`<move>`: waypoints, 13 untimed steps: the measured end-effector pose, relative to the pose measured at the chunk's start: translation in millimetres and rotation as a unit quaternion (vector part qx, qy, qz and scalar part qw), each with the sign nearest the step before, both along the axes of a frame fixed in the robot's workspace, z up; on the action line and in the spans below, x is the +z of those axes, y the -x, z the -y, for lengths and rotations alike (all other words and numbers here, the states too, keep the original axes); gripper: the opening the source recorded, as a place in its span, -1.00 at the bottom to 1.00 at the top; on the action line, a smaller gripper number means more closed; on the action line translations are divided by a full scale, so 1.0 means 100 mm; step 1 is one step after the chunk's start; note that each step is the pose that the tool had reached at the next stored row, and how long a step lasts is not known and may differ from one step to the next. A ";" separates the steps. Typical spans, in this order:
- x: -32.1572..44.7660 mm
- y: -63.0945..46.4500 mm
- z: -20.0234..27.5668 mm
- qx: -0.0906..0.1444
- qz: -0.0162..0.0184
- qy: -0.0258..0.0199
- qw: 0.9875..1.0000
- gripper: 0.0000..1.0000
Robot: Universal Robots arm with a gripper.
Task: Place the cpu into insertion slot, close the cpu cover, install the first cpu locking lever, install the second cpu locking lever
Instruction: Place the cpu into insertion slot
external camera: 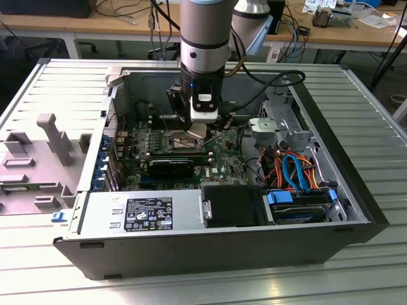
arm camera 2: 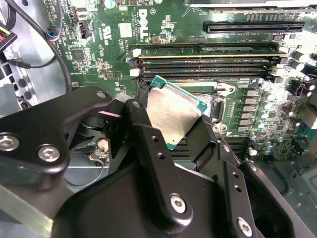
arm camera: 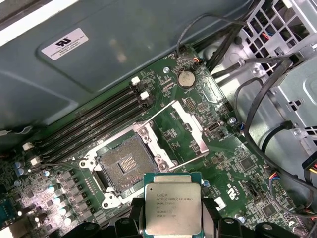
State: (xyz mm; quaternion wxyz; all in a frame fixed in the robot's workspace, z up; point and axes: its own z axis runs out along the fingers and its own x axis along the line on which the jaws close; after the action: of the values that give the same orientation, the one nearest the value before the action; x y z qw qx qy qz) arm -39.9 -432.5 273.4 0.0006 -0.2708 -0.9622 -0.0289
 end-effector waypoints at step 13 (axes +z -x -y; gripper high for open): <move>-0.005 0.00 0.000 -0.024 0.000 0.001 1.000 0.09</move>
State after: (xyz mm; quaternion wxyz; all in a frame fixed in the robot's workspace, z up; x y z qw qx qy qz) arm -40.0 -432.5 272.8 -0.0004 -0.2935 -0.9555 -0.0277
